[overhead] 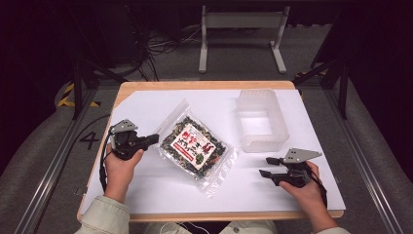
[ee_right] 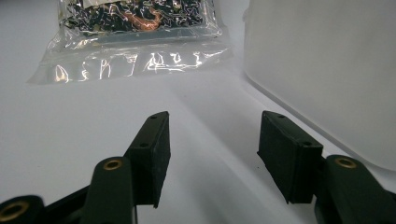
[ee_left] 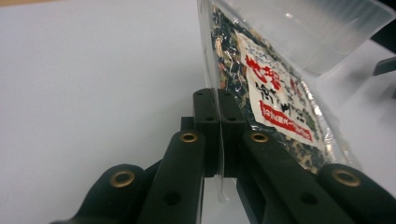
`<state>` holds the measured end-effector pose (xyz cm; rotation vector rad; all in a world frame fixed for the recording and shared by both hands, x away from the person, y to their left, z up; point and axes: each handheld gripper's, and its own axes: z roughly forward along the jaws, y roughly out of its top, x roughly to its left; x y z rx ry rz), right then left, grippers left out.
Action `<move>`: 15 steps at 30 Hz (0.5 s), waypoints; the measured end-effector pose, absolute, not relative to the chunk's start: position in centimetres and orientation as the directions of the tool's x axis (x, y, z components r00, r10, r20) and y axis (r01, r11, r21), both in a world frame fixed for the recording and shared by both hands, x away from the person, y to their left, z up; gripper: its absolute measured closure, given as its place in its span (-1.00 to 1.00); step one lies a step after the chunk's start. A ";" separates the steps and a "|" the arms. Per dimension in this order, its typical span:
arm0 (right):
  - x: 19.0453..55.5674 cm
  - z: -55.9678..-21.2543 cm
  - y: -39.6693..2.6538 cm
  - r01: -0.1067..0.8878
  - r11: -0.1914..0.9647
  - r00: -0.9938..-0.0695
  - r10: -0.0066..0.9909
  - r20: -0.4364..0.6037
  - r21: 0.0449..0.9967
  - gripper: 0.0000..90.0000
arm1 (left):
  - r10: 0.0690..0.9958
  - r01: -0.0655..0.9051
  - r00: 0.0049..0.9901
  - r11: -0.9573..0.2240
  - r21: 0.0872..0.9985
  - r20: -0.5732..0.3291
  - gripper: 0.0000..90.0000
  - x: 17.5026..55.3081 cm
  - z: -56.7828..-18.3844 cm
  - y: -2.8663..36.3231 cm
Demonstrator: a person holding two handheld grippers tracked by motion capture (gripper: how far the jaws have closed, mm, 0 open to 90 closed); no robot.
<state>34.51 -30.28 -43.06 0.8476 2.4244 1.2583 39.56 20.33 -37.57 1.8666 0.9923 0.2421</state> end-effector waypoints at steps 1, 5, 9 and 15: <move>34.5 -43.0 -30.3 0.370 0.448 -0.788 0.615 0.020 0.814 -0.04 | 0.718 0.522 0.653 -0.194 0.830 -0.243 1.00 39.5 -37.3 20.4; 34.5 -43.0 -30.3 0.368 0.447 -0.789 0.615 0.019 0.815 -0.04 | 0.700 0.498 0.670 -0.175 0.850 -0.249 1.00 38.8 -36.1 20.4; 34.4 -43.0 -30.3 0.367 0.448 -0.788 0.615 0.017 0.815 -0.03 | 0.691 0.445 0.690 -0.167 0.880 -0.217 1.00 37.8 -34.2 20.5; 34.4 -42.9 -30.3 0.369 0.445 -0.786 0.618 0.018 0.816 -0.03 | 0.676 0.372 0.716 -0.157 0.915 -0.175 1.00 36.2 -31.9 20.5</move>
